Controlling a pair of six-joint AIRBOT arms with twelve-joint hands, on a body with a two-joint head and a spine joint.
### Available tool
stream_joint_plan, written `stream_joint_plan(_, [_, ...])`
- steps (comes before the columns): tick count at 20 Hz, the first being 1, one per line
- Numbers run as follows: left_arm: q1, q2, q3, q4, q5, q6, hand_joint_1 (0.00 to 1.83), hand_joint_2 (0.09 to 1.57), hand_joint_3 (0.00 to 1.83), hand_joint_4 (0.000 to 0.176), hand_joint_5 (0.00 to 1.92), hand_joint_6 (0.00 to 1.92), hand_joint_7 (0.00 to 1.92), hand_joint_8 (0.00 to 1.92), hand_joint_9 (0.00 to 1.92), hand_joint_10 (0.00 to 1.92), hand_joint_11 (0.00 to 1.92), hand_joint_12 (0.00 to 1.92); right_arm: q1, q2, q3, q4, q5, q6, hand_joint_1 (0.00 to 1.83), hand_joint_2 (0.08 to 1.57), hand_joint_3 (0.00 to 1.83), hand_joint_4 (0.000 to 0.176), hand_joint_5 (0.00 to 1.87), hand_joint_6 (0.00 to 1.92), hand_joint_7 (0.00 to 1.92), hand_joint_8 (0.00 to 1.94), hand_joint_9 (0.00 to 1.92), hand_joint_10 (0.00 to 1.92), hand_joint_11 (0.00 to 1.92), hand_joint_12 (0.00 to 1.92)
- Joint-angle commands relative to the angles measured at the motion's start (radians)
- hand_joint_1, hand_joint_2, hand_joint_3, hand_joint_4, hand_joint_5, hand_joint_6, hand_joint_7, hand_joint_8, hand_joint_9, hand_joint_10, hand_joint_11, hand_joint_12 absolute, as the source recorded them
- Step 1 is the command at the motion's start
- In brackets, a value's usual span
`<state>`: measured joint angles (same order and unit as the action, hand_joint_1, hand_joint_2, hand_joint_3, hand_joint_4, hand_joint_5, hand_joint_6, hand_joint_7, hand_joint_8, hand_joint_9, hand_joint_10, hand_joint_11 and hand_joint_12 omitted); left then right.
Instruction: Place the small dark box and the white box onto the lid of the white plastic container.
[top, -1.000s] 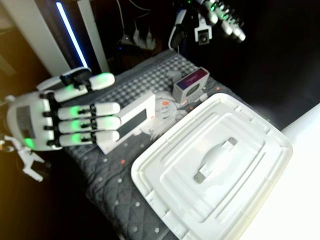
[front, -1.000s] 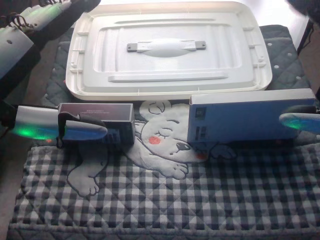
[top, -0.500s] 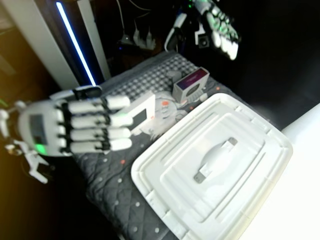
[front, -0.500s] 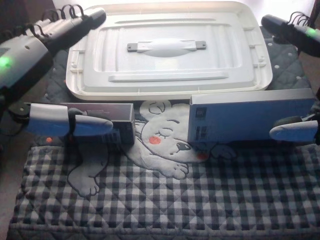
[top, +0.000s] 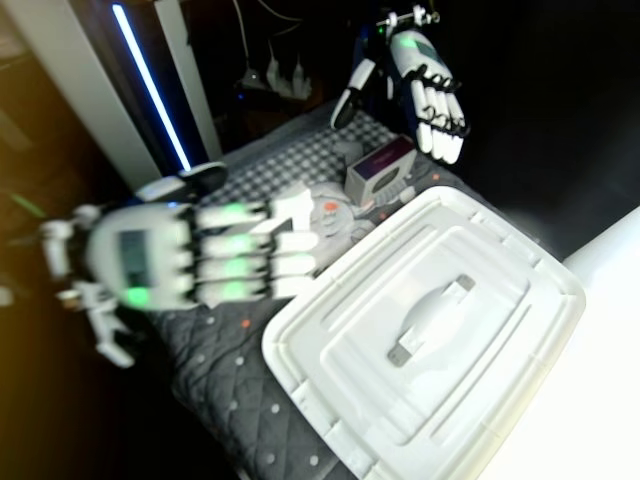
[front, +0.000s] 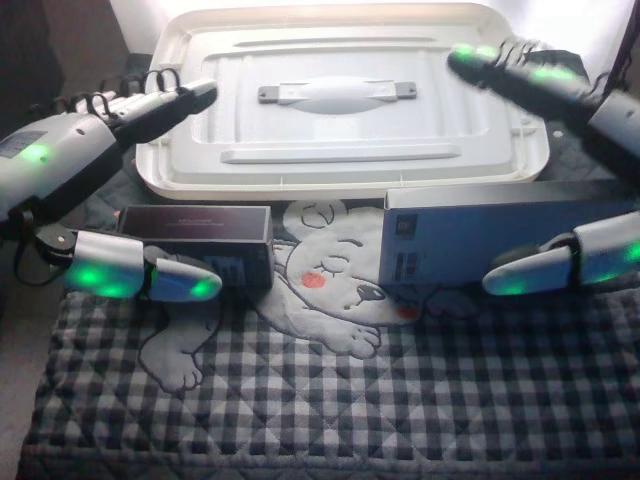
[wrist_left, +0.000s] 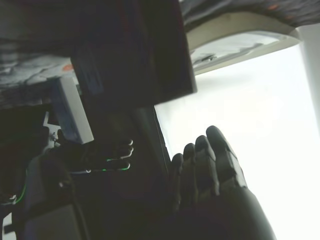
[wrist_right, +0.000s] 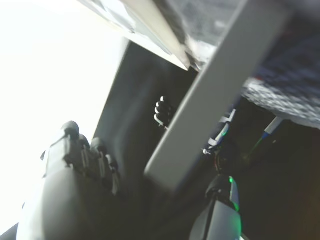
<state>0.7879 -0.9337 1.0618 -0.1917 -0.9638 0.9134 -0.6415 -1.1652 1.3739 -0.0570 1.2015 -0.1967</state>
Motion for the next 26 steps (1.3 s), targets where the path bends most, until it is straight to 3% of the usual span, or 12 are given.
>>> stream_joint_plan(1, [-0.015,-0.003,0.005,0.010,-0.097,-0.005,0.79,0.73,0.01,0.000,0.13,0.00,0.14,0.00,0.13,0.00,0.00,0.62,0.002,0.014,0.007,0.034,0.108,0.007,0.95,0.71,0.01,0.045,0.12,0.00,0.18,0.00,0.10,0.01,0.00,0.40])
stream_joint_plan(4, [-0.022,-0.017,0.020,0.011,-0.057,-0.005,0.79,0.73,0.00,0.007,0.15,0.00,0.12,0.00,0.08,0.01,0.00,0.52,0.003,0.006,0.018,0.018,0.068,0.007,0.82,0.67,0.00,0.046,0.15,0.01,0.20,0.00,0.13,0.01,0.00,0.49])
stream_joint_plan(8, [-0.028,-0.035,0.036,0.015,-0.013,-0.005,0.69,0.72,0.00,0.074,0.13,0.00,0.10,0.01,0.03,0.01,0.03,0.02,0.003,-0.001,0.021,0.005,0.042,0.007,0.76,0.62,0.00,0.042,0.18,0.00,0.21,0.00,0.15,0.00,0.00,0.38])
stream_joint_plan(9, [-0.028,-0.040,0.041,0.016,-0.001,-0.005,0.68,0.74,0.00,0.039,0.12,0.00,0.13,0.00,0.09,0.01,0.08,0.06,0.003,-0.002,0.022,0.003,0.039,0.007,0.76,0.62,0.00,0.041,0.18,0.00,0.22,0.00,0.16,0.00,0.00,0.42])
stream_joint_plan(11, [-0.028,-0.046,0.045,0.019,0.015,-0.005,0.69,0.72,0.01,0.113,0.14,0.00,0.17,0.01,0.14,0.01,0.02,0.34,0.003,-0.005,0.022,0.003,0.039,0.009,0.82,0.65,0.00,0.009,0.25,0.01,0.27,0.01,0.22,0.01,0.00,0.62])
stream_joint_plan(13, [-0.028,-0.052,0.050,0.021,0.029,-0.005,0.73,0.72,0.00,0.075,0.21,0.00,0.27,0.00,0.29,0.00,0.01,0.71,0.003,-0.005,0.022,0.002,0.039,0.010,1.00,0.75,0.01,0.000,0.57,0.02,0.50,0.01,0.41,0.03,0.02,0.99])
stream_joint_plan(15, [-0.028,-0.066,0.060,0.027,0.048,-0.005,0.94,0.80,0.00,0.000,0.38,0.01,0.50,0.01,0.58,0.03,0.09,0.86,0.003,-0.005,0.023,0.000,0.040,0.010,1.18,0.97,0.02,0.000,1.15,0.43,1.06,0.04,1.07,0.15,0.70,1.18])
stream_joint_plan(16, [-0.028,-0.071,0.063,0.027,0.050,-0.005,1.24,0.86,0.00,0.000,0.63,0.04,0.79,0.05,0.88,0.11,0.32,1.10,0.003,-0.005,0.023,0.000,0.040,0.010,1.25,1.00,0.01,0.000,1.24,0.41,1.20,0.52,1.11,0.37,0.53,1.51])
stream_joint_plan(17, [-0.028,-0.072,0.065,0.027,0.050,-0.005,1.45,0.96,0.02,0.000,0.89,0.09,1.10,0.47,1.05,0.79,0.47,1.45,0.003,-0.005,0.023,0.000,0.040,0.010,1.29,1.00,0.00,0.000,1.32,0.21,1.23,0.73,1.13,0.83,0.66,1.71])
stream_joint_plan(18, [-0.028,-0.074,0.065,0.027,0.052,-0.005,1.41,1.04,0.01,0.000,0.93,0.69,1.12,0.69,1.09,1.00,0.65,1.49,0.003,-0.005,0.023,0.000,0.042,0.011,1.29,1.05,0.00,0.000,1.34,0.09,1.09,1.06,1.00,1.25,0.67,1.88])
stream_joint_plan(24, [-0.028,-0.078,0.069,0.027,0.048,-0.005,1.38,1.07,0.00,0.000,0.94,0.92,1.09,0.78,1.05,1.09,0.73,1.44,0.003,-0.005,0.023,0.001,0.049,0.013,1.23,0.99,0.00,0.000,1.35,0.24,1.18,0.98,1.08,1.38,0.83,1.83])
stream_joint_plan(26, [-0.037,-0.078,0.072,0.027,0.037,-0.007,1.38,1.08,0.00,0.000,0.94,0.93,1.07,0.82,1.02,1.11,0.73,1.44,0.003,-0.005,0.027,0.003,0.053,0.013,1.21,0.99,0.00,0.000,1.29,0.42,1.10,1.37,1.05,1.75,0.96,1.92])
